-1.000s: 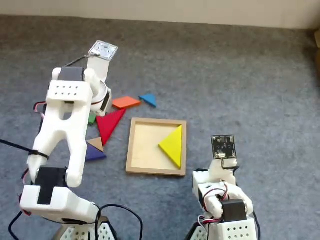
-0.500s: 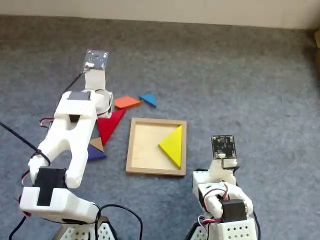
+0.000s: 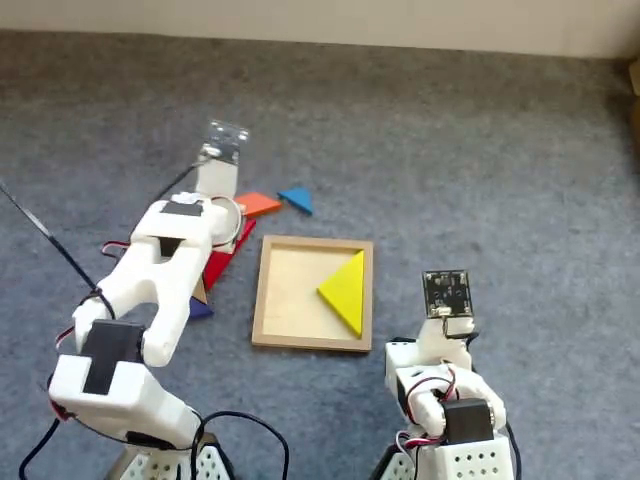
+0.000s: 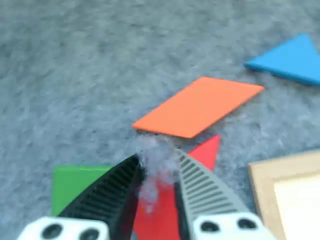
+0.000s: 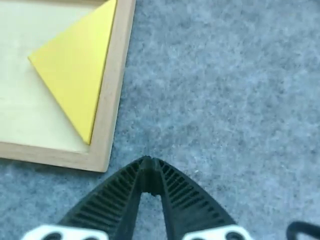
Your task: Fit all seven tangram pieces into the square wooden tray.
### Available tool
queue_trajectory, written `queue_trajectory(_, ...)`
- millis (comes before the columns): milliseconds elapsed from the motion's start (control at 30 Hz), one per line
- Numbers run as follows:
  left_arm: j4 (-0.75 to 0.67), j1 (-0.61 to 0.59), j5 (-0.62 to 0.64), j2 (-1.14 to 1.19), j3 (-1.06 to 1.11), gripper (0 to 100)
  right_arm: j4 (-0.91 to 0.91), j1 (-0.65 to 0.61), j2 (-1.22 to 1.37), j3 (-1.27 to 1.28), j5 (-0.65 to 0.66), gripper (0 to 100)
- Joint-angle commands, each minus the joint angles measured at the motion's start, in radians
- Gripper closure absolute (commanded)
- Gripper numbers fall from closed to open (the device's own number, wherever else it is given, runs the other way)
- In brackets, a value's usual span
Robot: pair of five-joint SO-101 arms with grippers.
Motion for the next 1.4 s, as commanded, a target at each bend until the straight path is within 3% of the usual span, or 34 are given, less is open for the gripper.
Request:
queue_trajectory(0,0.094,0.045,-0.106,-0.03,-0.024,96,0.007,0.008,-0.016,0.15,-0.005,98.4)
queue_trajectory(167,0.229,0.104,-0.157,-0.071,-0.021,96,0.007,0.008,-0.016,0.15,-0.005,98.4)
queue_trajectory(367,0.29,0.084,-0.149,-0.205,-0.025,96,0.007,0.008,-0.016,0.15,-0.005,98.4)
queue_trajectory(567,0.471,0.03,0.032,-0.427,-0.028,73,0.007,0.008,-0.016,0.15,-0.005,98.4)
queue_trajectory(667,0.557,0.008,0.034,-0.486,-0.028,71,0.007,0.008,-0.016,0.15,-0.005,98.4)
queue_trajectory(1033,0.611,-0.085,-0.164,-0.38,-0.028,68,0.007,0.008,-0.016,0.15,-0.005,98.4)
queue_trajectory(1367,0.601,-0.091,-0.166,-0.067,-0.186,68,0.007,0.008,-0.016,0.15,-0.005,98.4)
